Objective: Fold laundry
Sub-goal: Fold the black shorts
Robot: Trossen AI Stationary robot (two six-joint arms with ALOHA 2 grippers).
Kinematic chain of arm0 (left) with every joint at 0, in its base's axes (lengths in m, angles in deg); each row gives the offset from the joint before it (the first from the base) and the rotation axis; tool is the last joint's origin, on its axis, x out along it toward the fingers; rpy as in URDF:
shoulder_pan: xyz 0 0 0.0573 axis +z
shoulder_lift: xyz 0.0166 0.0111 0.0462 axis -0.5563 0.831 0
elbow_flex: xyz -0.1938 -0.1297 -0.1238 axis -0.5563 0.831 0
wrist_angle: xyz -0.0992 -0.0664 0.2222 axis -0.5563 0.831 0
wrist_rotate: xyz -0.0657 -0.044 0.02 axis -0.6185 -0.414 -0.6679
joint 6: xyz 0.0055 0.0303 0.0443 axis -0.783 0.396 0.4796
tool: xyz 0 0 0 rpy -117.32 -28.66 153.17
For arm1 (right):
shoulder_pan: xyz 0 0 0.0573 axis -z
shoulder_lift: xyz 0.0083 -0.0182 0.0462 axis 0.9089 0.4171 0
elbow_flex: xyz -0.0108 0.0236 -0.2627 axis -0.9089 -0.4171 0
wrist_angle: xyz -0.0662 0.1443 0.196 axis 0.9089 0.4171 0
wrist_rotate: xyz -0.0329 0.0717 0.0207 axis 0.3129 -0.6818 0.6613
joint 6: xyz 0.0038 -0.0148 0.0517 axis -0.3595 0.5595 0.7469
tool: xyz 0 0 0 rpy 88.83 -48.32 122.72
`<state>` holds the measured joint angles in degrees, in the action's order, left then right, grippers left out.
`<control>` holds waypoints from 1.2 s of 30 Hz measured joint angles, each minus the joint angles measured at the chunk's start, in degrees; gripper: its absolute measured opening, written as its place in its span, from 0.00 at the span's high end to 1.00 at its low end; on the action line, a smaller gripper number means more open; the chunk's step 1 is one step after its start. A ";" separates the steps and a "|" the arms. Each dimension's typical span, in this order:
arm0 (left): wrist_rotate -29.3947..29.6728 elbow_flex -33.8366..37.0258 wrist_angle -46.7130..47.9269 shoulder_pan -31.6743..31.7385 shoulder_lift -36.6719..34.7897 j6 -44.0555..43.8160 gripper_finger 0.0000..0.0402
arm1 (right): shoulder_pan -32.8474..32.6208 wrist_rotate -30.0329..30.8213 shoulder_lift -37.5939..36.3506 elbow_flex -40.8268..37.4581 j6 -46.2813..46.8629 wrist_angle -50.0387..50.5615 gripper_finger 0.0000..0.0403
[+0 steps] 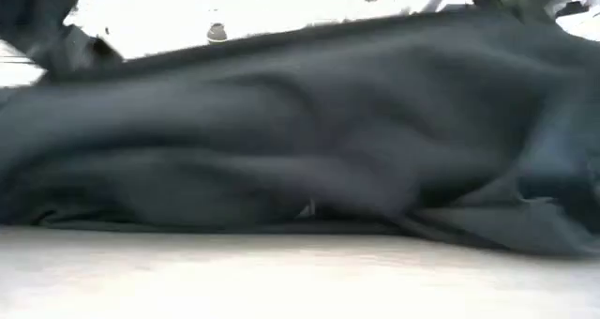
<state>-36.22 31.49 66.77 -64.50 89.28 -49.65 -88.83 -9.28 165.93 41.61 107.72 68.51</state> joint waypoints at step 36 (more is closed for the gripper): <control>1.59 13.51 -12.30 2.51 -0.06 -22.00 0.67 | -6.06 -7.69 15.96 -13.99 17.24 -29.91 0.65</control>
<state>-34.63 45.00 54.47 -61.99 89.23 -71.65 -94.89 -16.97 181.89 27.62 124.96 38.60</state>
